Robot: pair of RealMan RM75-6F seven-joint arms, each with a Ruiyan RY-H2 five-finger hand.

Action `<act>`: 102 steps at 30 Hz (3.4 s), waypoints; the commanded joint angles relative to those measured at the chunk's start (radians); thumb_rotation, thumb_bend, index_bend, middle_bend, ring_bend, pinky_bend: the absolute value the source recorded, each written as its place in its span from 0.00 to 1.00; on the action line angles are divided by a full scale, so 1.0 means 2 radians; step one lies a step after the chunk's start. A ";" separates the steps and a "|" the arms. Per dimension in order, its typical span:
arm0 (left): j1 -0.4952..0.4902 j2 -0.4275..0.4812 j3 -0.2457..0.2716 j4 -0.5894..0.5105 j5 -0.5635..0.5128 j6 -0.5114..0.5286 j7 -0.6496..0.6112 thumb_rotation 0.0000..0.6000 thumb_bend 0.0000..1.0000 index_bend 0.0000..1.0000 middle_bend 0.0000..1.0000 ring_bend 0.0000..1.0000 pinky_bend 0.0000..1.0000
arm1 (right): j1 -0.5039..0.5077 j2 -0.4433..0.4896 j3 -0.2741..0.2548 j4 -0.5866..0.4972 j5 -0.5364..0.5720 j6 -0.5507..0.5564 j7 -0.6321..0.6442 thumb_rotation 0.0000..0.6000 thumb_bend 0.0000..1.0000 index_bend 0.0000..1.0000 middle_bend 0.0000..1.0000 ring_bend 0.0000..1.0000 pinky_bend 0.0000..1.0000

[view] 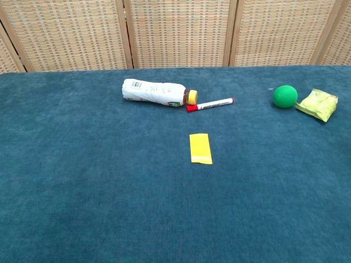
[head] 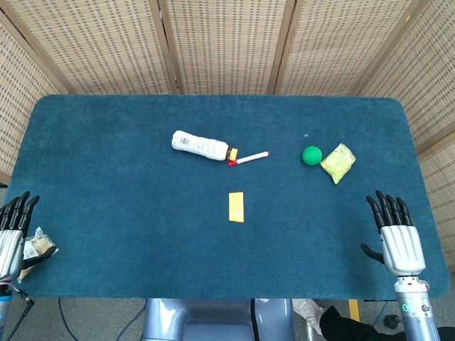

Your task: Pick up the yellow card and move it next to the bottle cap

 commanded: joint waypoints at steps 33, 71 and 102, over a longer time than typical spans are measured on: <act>-0.002 0.005 -0.009 0.001 -0.013 -0.004 -0.013 1.00 0.04 0.00 0.00 0.00 0.07 | 0.218 -0.211 0.090 0.002 0.134 -0.200 -0.083 1.00 0.34 0.04 0.00 0.00 0.00; -0.009 0.001 -0.013 0.013 -0.032 -0.022 -0.017 1.00 0.04 0.00 0.00 0.00 0.07 | 0.283 -0.372 0.095 0.213 0.200 -0.229 -0.129 1.00 0.34 0.01 0.00 0.00 0.00; -0.008 0.003 -0.010 0.009 -0.029 -0.022 -0.018 1.00 0.04 0.00 0.00 0.00 0.07 | 0.289 -0.381 0.089 0.229 0.193 -0.235 -0.123 1.00 0.54 0.08 0.00 0.00 0.00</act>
